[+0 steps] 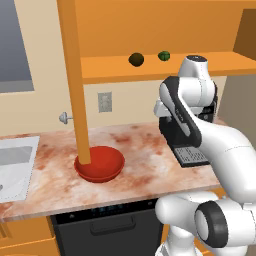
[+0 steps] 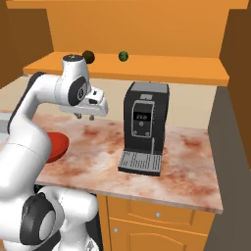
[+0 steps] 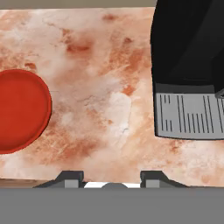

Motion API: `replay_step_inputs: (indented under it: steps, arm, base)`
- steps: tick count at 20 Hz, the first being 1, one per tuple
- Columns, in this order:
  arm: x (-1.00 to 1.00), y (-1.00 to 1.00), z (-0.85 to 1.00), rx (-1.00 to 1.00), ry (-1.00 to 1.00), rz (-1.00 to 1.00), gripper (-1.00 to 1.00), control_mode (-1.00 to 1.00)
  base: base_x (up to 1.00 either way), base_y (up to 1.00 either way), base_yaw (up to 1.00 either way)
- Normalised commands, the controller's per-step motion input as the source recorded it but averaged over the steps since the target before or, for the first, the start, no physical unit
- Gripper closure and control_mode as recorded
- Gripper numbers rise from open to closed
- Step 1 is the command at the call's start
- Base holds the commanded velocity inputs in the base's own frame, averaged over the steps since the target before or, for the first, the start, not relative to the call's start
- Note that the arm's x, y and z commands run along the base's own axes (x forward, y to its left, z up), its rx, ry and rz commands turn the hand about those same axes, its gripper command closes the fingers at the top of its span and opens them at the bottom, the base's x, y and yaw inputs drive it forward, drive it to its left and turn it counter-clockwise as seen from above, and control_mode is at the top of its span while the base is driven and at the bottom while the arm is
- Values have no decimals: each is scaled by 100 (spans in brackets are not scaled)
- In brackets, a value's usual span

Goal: Pick the avocados from the cabinet and place them in one bowl. Pick the apple from the sink and place it in the other bowl.

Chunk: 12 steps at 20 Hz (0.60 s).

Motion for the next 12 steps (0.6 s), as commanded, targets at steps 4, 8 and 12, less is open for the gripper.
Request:
replay_step_inputs:
  steps: [4,8,12]
  arm:
    - [-2,7,2,0,-1,0,-100,-100]
    - [-17,15,24,-4,-11,-2,-100,-100]
    - [-24,13,39,-5,-22,-3,-100,-100]
  base:
    - [0,0,0]
    - [0,0,0]
    - [0,0,0]
